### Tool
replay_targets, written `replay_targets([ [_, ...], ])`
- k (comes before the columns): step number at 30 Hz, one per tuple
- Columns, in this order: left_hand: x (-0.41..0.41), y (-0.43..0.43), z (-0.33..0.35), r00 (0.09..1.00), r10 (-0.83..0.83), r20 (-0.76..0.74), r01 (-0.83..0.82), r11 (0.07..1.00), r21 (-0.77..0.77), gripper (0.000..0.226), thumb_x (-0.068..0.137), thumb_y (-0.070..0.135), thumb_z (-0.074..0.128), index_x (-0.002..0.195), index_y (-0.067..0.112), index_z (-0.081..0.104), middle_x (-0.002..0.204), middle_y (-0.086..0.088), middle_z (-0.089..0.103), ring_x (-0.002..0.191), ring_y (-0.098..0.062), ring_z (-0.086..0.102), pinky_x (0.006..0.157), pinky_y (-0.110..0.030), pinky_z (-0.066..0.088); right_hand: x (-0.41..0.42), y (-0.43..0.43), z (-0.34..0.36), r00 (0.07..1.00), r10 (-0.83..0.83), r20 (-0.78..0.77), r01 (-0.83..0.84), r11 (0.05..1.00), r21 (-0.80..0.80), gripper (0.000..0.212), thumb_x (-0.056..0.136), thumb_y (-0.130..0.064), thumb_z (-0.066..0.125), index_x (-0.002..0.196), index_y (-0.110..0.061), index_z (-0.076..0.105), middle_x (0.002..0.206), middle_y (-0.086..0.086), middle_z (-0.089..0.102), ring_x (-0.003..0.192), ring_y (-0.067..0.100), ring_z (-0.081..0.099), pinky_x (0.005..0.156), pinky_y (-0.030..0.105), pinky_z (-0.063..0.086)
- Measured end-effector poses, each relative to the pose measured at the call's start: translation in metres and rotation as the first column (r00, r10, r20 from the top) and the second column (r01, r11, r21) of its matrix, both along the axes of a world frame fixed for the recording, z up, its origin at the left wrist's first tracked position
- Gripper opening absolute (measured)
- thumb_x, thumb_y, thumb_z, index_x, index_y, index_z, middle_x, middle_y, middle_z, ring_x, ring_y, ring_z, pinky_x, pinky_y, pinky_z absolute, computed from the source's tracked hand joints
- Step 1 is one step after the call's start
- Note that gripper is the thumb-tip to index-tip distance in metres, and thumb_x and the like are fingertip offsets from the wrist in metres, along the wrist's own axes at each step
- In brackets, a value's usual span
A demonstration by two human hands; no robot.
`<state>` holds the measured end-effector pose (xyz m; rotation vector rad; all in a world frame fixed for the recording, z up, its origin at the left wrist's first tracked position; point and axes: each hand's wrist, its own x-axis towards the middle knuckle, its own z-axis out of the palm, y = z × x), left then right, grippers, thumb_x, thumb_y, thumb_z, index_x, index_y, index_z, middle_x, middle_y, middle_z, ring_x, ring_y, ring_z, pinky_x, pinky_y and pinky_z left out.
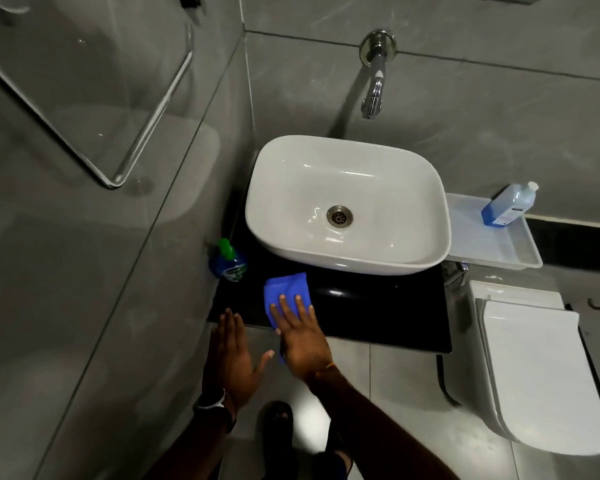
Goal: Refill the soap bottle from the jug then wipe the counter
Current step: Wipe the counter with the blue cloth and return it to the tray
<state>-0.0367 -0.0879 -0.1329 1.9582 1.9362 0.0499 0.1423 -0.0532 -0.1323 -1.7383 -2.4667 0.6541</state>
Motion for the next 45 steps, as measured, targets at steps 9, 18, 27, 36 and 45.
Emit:
replay_targets([
  [9,-0.014,-0.013,0.003,0.997,0.066,0.04,-0.066,0.998,0.014,0.102,0.089,0.073,0.017,0.152,-0.006,0.024,0.162,-0.027,0.022,0.15,-0.04,0.025,0.121,-0.05,0.021,-0.035,0.016,0.006,0.993,-0.114,-0.034,0.111,0.991,-0.072,0.079,0.097,-0.022,0.052,0.163,-0.024,0.01,0.171,0.0,-0.005,0.157,0.037,-0.01,0.128,0.051,-0.004],
  [18,-0.019,-0.022,0.011,0.996,0.077,0.044,-0.079,0.996,0.029,0.093,0.082,0.052,0.042,0.148,-0.012,0.027,0.159,-0.03,0.024,0.149,-0.046,0.026,0.123,-0.046,0.015,-0.067,0.005,0.0,0.988,0.143,-0.065,-0.145,0.989,-0.026,0.067,0.101,-0.022,0.049,0.162,-0.025,0.022,0.17,-0.004,0.009,0.158,0.032,0.0,0.129,0.048,0.001],
  [27,-0.014,-0.029,0.003,0.991,0.109,0.08,-0.112,0.993,0.039,0.096,0.094,0.065,0.015,0.145,-0.014,0.034,0.154,-0.032,0.034,0.145,-0.046,0.032,0.122,-0.041,0.01,-0.018,0.004,0.009,0.991,0.081,-0.105,-0.074,0.995,0.066,0.051,0.1,-0.025,0.038,0.15,-0.018,0.051,0.158,0.001,0.045,0.147,0.036,0.039,0.117,0.058,0.036],
  [36,0.004,-0.006,-0.005,0.999,-0.017,0.029,0.016,0.999,0.043,0.099,0.079,0.057,0.041,0.152,-0.008,0.023,0.162,-0.029,0.019,0.151,-0.044,0.023,0.121,-0.047,0.02,0.07,-0.018,-0.004,0.945,-0.314,-0.095,0.319,0.946,0.053,0.058,0.101,-0.012,0.057,0.156,-0.018,0.04,0.165,-0.001,0.026,0.154,0.037,0.023,0.125,0.055,0.022],
  [45,0.047,-0.012,-0.013,0.992,-0.122,0.009,0.122,0.991,0.049,0.099,0.082,0.056,0.045,0.156,-0.003,0.013,0.166,-0.023,0.005,0.154,-0.038,0.013,0.124,-0.043,0.015,0.098,-0.034,-0.001,0.993,-0.114,-0.027,0.116,0.989,0.096,0.054,0.107,-0.023,0.042,0.159,-0.025,0.03,0.167,-0.006,0.02,0.157,0.032,0.013,0.128,0.05,0.012],
])
